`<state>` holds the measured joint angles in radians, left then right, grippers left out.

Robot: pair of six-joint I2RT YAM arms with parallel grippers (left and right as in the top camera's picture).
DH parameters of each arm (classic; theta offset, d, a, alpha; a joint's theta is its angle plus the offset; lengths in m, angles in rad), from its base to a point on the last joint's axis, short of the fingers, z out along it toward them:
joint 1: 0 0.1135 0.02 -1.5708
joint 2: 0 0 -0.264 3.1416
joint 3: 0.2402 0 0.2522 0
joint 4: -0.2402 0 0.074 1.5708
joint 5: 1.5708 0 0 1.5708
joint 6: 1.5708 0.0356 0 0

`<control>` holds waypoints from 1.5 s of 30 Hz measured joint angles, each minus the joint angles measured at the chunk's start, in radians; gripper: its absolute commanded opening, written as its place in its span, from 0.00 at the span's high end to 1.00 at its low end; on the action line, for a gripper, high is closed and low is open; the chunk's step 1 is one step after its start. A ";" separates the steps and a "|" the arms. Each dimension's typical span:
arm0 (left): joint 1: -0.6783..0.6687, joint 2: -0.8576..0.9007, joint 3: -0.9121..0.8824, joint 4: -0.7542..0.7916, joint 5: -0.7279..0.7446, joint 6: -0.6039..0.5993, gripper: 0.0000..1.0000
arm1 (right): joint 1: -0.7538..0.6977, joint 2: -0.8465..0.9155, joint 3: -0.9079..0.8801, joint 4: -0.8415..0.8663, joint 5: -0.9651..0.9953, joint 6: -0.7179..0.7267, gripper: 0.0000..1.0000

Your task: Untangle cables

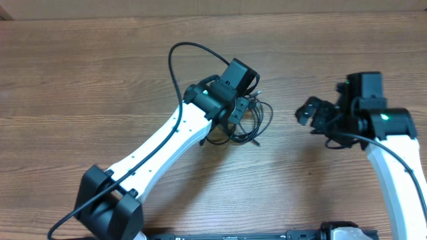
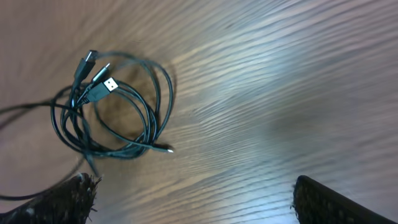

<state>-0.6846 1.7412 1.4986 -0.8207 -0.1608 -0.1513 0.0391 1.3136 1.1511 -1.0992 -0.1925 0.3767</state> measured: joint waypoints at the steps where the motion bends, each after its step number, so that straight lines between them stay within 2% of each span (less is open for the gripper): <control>1: 0.000 -0.003 0.000 -0.010 0.000 0.000 0.96 | 0.025 0.032 0.000 0.014 -0.011 -0.015 0.00; 13: 0.017 -0.061 0.004 -0.025 0.024 -0.001 0.96 | 0.224 0.316 0.000 0.188 -0.047 -0.056 0.00; 17: 0.020 -0.161 0.043 -0.020 0.065 -0.003 0.96 | 0.256 0.347 0.000 0.237 -0.041 -0.053 0.00; 26: 0.020 -0.343 0.079 -0.018 0.111 -0.014 0.96 | 0.276 0.377 0.000 0.350 0.013 0.055 0.01; 30: 0.020 -0.350 0.079 -0.023 0.050 -0.014 0.96 | 0.276 0.391 0.000 0.348 0.013 0.071 0.01; 35: 0.046 -0.350 0.079 -0.016 -0.139 -0.040 0.96 | 0.275 0.393 -0.013 0.348 0.013 0.076 0.01; 40: 0.173 -0.350 0.120 0.036 -0.272 -0.068 0.96 | 0.275 0.393 -0.031 0.347 0.013 0.072 0.01; 45: 0.332 -0.350 0.191 0.126 -0.316 -0.083 0.96 | 0.275 0.393 -0.031 0.338 0.013 0.071 0.00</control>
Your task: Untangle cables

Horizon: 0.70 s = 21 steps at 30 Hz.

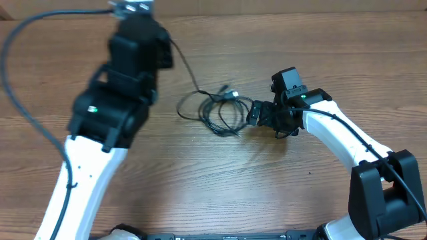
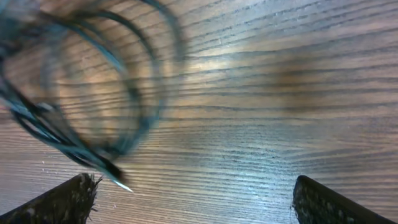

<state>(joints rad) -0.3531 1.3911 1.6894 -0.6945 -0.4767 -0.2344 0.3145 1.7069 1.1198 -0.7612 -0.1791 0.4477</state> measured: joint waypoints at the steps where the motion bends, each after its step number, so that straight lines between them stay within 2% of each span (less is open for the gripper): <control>1: 0.031 0.000 0.004 0.010 0.006 -0.003 0.90 | 0.000 0.000 0.000 -0.002 0.000 0.000 0.00; 3: 0.084 0.000 0.006 0.008 0.041 -0.005 0.63 | 0.000 0.000 0.000 -0.006 0.000 -0.001 0.00; 5: 0.119 0.003 0.006 -0.006 0.103 -0.016 0.31 | 0.000 0.000 0.000 -0.011 0.000 -0.001 0.00; 7: 0.129 0.011 0.007 -0.037 0.165 -0.024 0.20 | 0.000 0.000 0.000 -0.016 0.000 -0.001 0.00; 9: 0.129 0.031 0.010 -0.073 0.224 -0.028 0.19 | 0.000 0.000 0.000 -0.018 0.000 -0.003 0.00; 15: 0.124 0.156 0.013 -0.244 0.377 -0.029 0.27 | 0.000 0.000 0.000 -0.032 0.000 -0.003 0.00; 21: 0.096 0.319 0.013 -0.347 0.467 -0.023 0.29 | 0.000 0.000 0.000 -0.034 0.000 -0.003 0.00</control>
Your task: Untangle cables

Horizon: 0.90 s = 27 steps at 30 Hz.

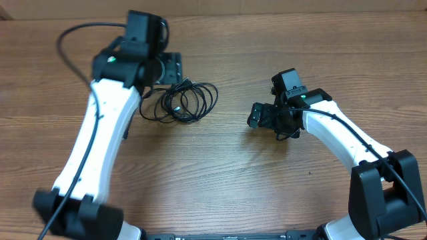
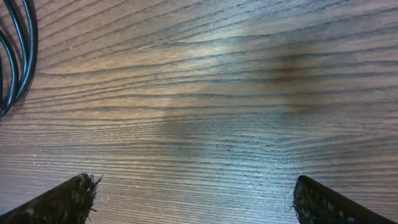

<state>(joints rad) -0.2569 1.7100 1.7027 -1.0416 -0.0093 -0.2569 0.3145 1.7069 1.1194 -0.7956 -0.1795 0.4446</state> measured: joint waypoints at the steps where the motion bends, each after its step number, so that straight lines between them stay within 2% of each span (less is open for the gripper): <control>1: -0.008 0.030 0.000 -0.002 0.026 0.007 0.29 | 0.000 0.000 0.000 0.000 0.000 -0.001 0.00; 9: -0.105 0.224 0.000 0.021 0.130 0.068 0.30 | 0.000 0.000 0.000 -0.009 0.000 -0.001 0.00; 20: -0.156 0.438 0.000 0.046 0.109 0.081 0.31 | 0.000 0.000 0.000 -0.023 0.000 -0.001 0.00; 27: -0.156 0.484 0.000 0.069 0.073 0.081 0.30 | 0.000 0.000 0.000 -0.032 0.001 0.000 0.00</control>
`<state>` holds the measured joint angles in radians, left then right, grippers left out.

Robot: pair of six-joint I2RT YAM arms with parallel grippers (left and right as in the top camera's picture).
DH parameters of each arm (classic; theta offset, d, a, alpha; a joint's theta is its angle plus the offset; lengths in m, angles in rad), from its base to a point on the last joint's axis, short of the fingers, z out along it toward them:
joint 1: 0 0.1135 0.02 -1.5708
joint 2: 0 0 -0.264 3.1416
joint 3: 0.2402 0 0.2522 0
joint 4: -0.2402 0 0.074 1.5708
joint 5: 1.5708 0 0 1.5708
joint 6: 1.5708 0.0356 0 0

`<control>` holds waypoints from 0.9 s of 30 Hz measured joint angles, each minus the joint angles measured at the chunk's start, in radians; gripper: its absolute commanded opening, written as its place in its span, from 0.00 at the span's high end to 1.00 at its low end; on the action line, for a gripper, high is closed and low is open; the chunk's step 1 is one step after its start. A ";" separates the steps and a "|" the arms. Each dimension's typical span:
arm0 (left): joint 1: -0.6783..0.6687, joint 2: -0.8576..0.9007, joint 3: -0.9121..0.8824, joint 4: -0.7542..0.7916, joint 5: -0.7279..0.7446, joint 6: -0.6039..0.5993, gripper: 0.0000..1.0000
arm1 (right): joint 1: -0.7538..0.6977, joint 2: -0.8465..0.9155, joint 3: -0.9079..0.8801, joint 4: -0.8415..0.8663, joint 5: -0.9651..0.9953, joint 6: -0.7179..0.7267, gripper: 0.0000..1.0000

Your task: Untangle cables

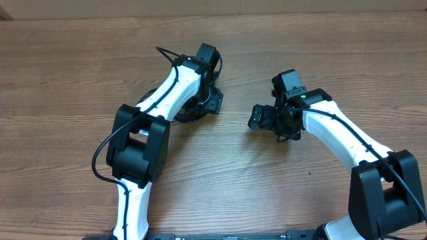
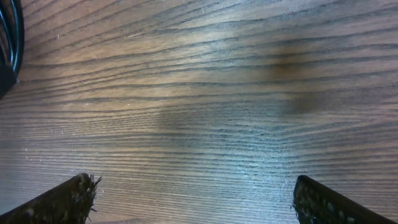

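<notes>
The tangled black cables (image 1: 181, 117) lie left of the table's middle, mostly hidden under my left arm. My left gripper (image 1: 212, 101) is low over the bundle's right side; its jaws do not show. About a hand's width to the right, my right gripper (image 1: 255, 117) faces the bundle. In the right wrist view the right gripper (image 2: 202, 202) is wide open over bare wood. Its dark fingertips (image 2: 68, 200) sit at the lower corners. Only a black loop of cable (image 2: 9, 37) shows at the top left edge.
The wooden table (image 1: 320, 47) runs to a far edge at the top of the overhead view. My left arm's own black lead (image 1: 100, 160) loops beside its base. Both arm bases stand at the near edge.
My left arm has swung from the upper left to the right; its gripper now sits over the bundle and covers most of it. The right arm has not moved and stays open.
First my left gripper was over the bundle at the table's middle, with the right gripper far right. Then the bundle lay just left of the right gripper. Later it lay further left, by the left gripper. Now the left gripper covers it.
</notes>
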<state>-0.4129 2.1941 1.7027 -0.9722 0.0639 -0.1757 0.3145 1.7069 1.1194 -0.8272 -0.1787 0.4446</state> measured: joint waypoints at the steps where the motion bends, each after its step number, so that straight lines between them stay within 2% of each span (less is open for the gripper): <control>1: 0.000 0.000 0.000 0.000 -0.004 0.000 0.30 | 0.000 0.000 0.000 0.000 -0.001 -0.001 0.00; 8: -0.010 0.000 -0.013 0.032 -0.018 -0.002 0.35 | 0.000 0.000 0.000 -0.002 0.000 0.000 0.00; 14: -0.051 0.000 -0.073 0.057 -0.031 -0.005 0.50 | 0.000 0.000 0.000 -0.005 0.000 0.000 0.00; 16: -0.065 0.000 -0.073 0.062 -0.035 -0.007 0.61 | 0.000 0.000 0.000 -0.013 0.000 0.000 0.00; 17: -0.073 0.000 -0.074 0.063 -0.037 -0.008 0.76 | 0.000 0.000 0.000 -0.018 0.000 0.000 0.00; 19: -0.082 0.000 -0.074 0.063 -0.038 -0.007 0.96 | 0.000 0.000 0.000 -0.024 -0.001 0.000 0.00; 24: -0.090 0.000 -0.071 0.044 -0.038 -0.005 0.96 | 0.000 0.000 0.000 -0.033 0.000 0.000 0.00; 27: -0.089 0.000 -0.052 -0.022 -0.036 -0.005 0.96 | 0.000 0.000 0.000 -0.028 0.000 0.000 0.00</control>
<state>-0.5018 2.1941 1.6508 -0.9939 0.0277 -0.1802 0.3145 1.7069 1.1194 -0.8555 -0.1783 0.4442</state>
